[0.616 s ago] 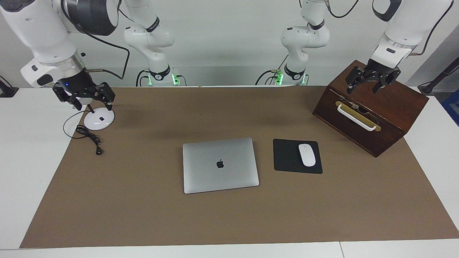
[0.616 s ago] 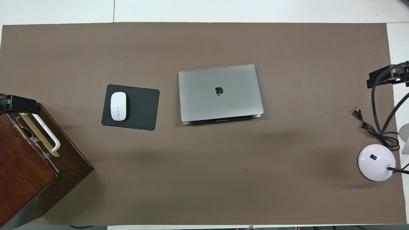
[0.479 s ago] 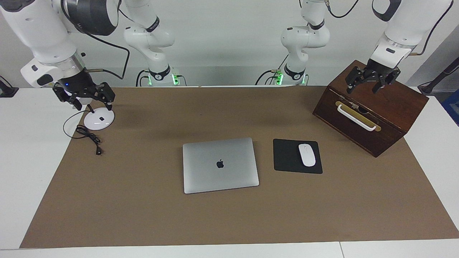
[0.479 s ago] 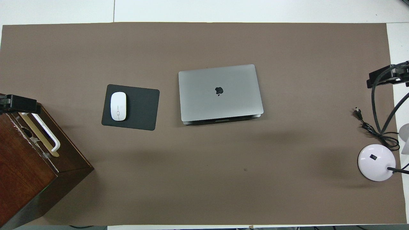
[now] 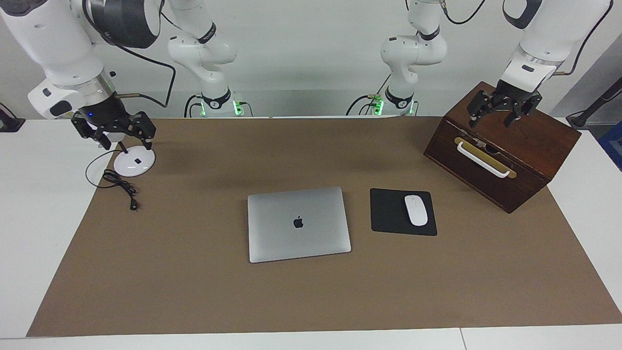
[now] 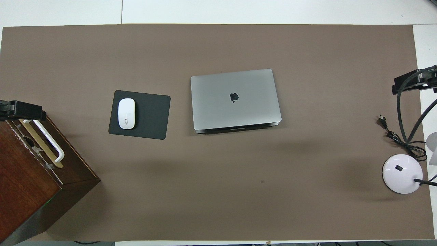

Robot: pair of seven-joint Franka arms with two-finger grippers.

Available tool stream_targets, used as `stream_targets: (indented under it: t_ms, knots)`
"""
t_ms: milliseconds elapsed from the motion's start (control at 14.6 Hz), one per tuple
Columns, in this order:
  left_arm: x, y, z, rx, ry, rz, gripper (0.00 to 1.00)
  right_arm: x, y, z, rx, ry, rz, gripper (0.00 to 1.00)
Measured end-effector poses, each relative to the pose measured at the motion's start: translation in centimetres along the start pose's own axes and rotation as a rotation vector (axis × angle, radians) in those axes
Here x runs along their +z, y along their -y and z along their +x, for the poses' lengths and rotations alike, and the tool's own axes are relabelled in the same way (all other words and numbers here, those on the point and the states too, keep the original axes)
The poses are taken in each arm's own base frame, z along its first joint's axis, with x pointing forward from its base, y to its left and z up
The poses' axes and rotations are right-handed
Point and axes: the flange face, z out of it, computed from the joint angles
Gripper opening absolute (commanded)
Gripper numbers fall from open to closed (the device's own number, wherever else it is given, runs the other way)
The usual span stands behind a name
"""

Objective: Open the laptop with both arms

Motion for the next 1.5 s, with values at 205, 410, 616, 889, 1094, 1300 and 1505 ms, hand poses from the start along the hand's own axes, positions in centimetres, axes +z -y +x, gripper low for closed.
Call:
stream_targets:
  t_ms: [205, 410, 616, 889, 1094, 1300, 1505]
  knots:
    - [0.0, -0.15, 0.01, 0.001, 0.0, 0.0, 1.0, 0.0, 0.0, 0.0, 0.0, 0.0, 0.0, 1.0]
    - [0.0, 0.2, -0.01, -0.007, 0.0, -0.001, 1.0, 0.0, 0.0, 0.0, 0.0, 0.0, 0.0, 1.0]
    - [-0.02, 0.39, -0.02, -0.011, -0.001, -0.001, 1.0, 0.0, -0.01, 0.0, 0.0, 0.0, 0.0, 1.0]
    - [-0.05, 0.2, -0.02, -0.011, -0.002, -0.001, 0.47, -0.01, -0.01, 0.0, 0.0, 0.0, 0.0, 1.0]
    - [-0.05, -0.18, -0.01, -0.003, -0.002, 0.0, 0.0, -0.01, -0.01, 0.0, 0.0, 0.0, 0.0, 1.0]
    - [0.0, -0.44, 0.03, 0.001, -0.003, 0.0, 0.0, -0.01, 0.03, 0.0, 0.016, 0.0, 0.0, 1.0]
    - [0.6, -0.53, 0.08, -0.006, -0.013, 0.0, 0.0, -0.12, 0.64, 0.08, 0.065, -0.005, 0.002, 1.0]
